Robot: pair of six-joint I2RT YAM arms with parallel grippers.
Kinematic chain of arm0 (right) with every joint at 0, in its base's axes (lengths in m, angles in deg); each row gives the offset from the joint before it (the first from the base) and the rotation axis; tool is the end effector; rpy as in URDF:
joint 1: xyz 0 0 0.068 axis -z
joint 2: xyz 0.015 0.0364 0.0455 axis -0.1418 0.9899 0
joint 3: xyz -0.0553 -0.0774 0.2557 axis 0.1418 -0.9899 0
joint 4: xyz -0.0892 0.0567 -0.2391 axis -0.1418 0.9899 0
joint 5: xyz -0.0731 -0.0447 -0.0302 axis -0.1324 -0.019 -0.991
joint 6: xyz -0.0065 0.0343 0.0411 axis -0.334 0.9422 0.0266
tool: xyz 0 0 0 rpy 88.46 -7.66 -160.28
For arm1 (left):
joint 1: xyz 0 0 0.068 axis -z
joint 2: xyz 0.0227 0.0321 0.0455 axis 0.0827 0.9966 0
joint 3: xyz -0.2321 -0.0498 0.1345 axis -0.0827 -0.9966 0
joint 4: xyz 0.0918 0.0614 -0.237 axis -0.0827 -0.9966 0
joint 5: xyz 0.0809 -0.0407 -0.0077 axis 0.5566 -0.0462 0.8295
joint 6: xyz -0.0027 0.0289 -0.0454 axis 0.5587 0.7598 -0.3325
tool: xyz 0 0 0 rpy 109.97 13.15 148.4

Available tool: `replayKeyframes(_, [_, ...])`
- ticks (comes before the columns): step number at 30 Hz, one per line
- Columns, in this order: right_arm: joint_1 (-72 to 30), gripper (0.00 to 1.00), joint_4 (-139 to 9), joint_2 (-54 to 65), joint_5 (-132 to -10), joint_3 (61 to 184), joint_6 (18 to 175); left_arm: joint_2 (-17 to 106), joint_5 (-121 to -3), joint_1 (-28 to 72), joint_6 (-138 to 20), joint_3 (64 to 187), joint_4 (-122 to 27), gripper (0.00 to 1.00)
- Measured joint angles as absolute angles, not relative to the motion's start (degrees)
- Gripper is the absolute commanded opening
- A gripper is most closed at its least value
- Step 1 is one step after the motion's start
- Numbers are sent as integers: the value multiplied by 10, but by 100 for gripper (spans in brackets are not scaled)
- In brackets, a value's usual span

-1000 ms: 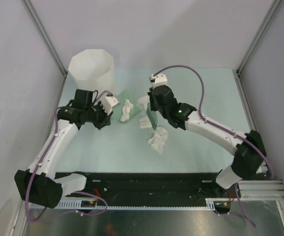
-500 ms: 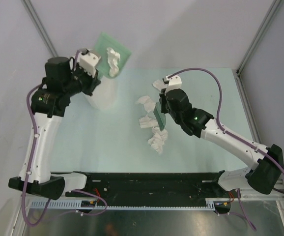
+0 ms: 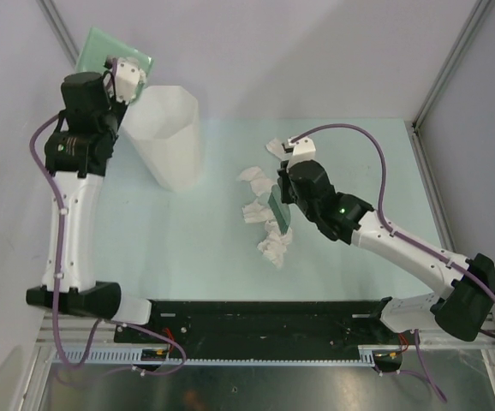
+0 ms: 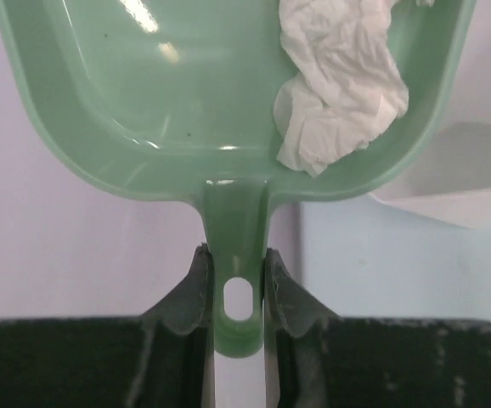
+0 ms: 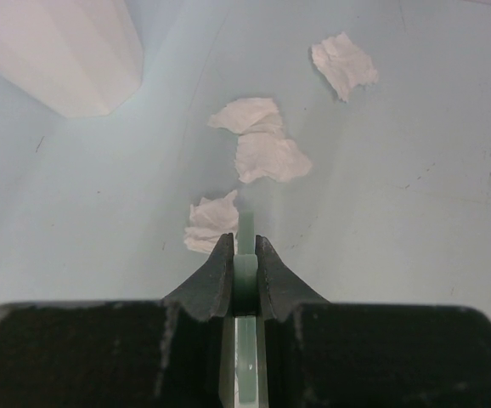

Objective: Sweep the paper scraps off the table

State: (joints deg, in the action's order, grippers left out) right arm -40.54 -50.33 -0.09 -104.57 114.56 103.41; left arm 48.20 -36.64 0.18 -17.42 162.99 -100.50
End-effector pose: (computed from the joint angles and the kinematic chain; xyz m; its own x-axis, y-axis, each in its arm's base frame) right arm 0.2113 0.2169 0.3549 -0.3431 -0.0718 -0.9365 -0.3367 0.9402 0.0512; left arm 0.2494 -0.0112 0.5140 -0.3849 0.5166 -0.7648 0.0052 0.8299 0.5579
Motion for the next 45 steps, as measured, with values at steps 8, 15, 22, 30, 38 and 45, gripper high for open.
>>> replayKeyframes(8, [-419,0,-506,-1,-1044,1141,1033,607,-126,20,-30,1710,-986,0])
replayKeyframes(15, [-430,0,-507,-7,-1042,1140,1031,619,7,76,126,1687,-899,0])
replayKeyframes(22, [-436,0,-512,-20,-1041,1133,1026,567,67,93,373,1434,-643,0])
replayKeyframes(30, [-440,0,-520,-26,-1040,1131,1018,570,71,93,584,1343,-389,0])
replayKeyframes(38, [-443,0,-520,-29,-1049,1130,1015,542,50,104,572,1343,-346,0])
replayKeyframes(45, [-444,0,-483,-32,-1095,1121,1006,422,-34,180,341,1382,-573,0])
